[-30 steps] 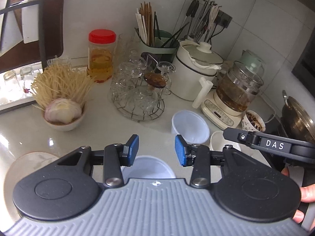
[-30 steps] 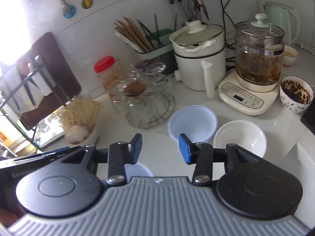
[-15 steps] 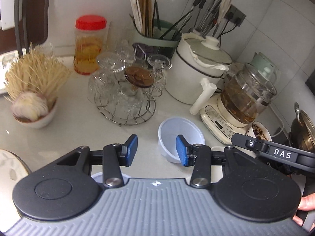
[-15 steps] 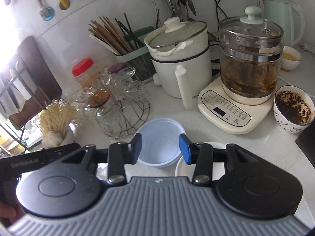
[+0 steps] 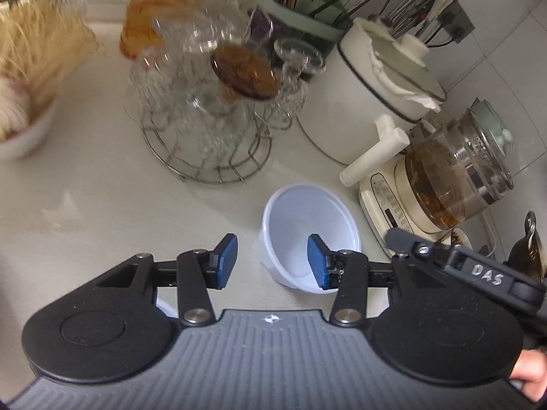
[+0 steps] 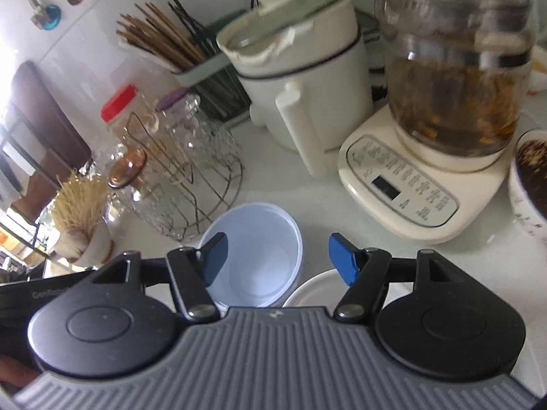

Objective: Organize plates and bowls
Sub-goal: 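Move both grippers toward the rim of the second translucent bowl, then close both grippers on the rim of the second translucent bowl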

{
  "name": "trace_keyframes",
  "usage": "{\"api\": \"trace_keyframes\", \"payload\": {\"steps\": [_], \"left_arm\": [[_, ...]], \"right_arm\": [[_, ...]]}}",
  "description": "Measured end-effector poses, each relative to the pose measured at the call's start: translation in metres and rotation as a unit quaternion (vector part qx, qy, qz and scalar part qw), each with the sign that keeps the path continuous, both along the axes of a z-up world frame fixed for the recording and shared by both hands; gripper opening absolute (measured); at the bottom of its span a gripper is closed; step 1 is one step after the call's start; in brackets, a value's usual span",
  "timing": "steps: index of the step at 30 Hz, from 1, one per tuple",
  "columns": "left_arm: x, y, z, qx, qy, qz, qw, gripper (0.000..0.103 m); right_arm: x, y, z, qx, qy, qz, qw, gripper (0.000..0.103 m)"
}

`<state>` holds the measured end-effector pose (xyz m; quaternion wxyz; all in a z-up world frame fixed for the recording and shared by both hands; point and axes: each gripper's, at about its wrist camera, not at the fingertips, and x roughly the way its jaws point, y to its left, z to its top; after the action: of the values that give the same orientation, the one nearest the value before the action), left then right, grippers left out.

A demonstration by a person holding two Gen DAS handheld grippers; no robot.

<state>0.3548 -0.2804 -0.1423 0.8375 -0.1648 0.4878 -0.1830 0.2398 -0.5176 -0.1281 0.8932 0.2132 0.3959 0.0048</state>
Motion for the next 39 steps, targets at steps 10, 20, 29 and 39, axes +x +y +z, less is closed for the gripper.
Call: {"api": "trace_keyframes", "payload": {"steps": [10,20,29,39], "left_arm": [[0.019,-0.025,-0.031,0.0,0.025,-0.01,0.9996,0.05],[0.032,-0.03,-0.051,-0.013,0.061,-0.002,0.998,0.023],[0.02,-0.018,-0.035,-0.014,0.046,0.004,0.9988,0.013],[-0.004,0.008,0.001,-0.048,0.02,0.016,0.9985,0.013]], "right_arm": [[0.027,0.002,-0.035,0.002,0.053,0.012,0.999,0.028],[0.033,0.002,-0.047,0.005,0.061,0.017,0.998,0.016],[0.022,0.002,-0.032,0.015,0.036,0.021,0.999,0.013],[-0.002,0.013,0.005,0.02,-0.007,0.031,0.999,0.013]]}}
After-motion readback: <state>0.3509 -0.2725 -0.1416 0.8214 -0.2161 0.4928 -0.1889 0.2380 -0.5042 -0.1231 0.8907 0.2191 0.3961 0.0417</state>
